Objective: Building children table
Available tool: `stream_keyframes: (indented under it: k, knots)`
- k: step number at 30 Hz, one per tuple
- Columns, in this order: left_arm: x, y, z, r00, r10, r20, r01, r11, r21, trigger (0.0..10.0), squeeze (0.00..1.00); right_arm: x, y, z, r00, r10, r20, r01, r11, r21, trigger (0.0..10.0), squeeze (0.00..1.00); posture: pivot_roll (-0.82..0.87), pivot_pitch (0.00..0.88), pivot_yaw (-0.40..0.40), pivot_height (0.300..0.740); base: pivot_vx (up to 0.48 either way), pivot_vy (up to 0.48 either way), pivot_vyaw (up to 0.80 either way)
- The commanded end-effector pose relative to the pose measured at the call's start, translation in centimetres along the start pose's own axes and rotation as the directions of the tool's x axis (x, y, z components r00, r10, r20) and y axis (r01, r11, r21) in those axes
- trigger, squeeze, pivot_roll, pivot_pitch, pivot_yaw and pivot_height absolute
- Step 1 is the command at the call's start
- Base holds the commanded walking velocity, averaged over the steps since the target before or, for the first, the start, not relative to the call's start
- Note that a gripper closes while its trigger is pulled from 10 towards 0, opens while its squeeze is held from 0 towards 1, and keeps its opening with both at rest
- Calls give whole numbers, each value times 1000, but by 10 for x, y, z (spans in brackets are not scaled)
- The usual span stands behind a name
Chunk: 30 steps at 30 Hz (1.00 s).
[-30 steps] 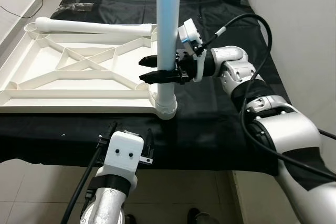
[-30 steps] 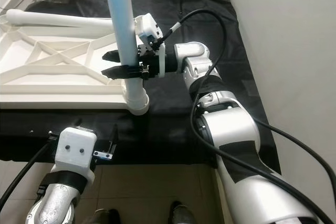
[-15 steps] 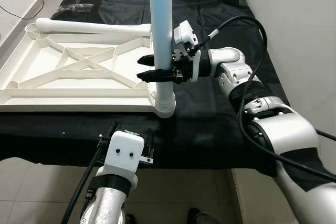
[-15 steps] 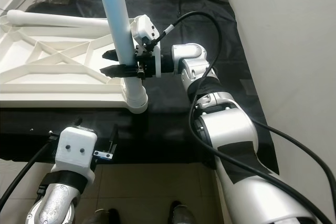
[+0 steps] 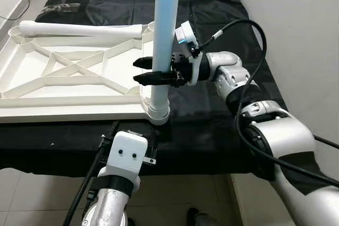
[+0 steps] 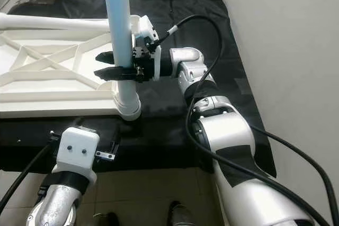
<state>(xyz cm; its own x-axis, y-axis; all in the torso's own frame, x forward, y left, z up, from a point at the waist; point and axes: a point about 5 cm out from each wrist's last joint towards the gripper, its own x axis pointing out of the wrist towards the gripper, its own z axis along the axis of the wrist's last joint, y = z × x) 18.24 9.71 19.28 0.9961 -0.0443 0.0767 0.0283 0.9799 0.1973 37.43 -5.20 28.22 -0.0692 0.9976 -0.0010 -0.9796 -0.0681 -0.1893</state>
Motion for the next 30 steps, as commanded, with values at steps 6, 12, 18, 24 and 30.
stream_keyframes:
  k: [6,12,18,24,30]
  knots:
    - [-6,-14,7,999,-48,8,48,998,-51,10000,0,5,16,-44,994,83,-67,-73,987,142,10000,0,121,283,-27,740,0,0,0]
    - [-4,-15,7,999,-49,11,49,998,-47,10000,0,7,16,-52,988,49,-149,-32,993,114,10000,0,115,276,-23,740,0,0,0]
    - [-1,-14,5,999,-47,15,47,998,-40,10000,0,10,12,-57,974,-52,-222,70,995,73,10000,0,111,266,-20,740,0,0,0]
    - [2,-11,4,999,-44,20,44,999,-28,10000,0,12,6,-60,946,-189,-263,210,976,55,10000,0,107,258,-21,740,0,0,0]
    - [4,-10,2,999,-39,21,39,999,-24,10000,0,12,0,-65,900,-329,-287,358,932,55,10000,0,102,252,-24,740,0,0,0]
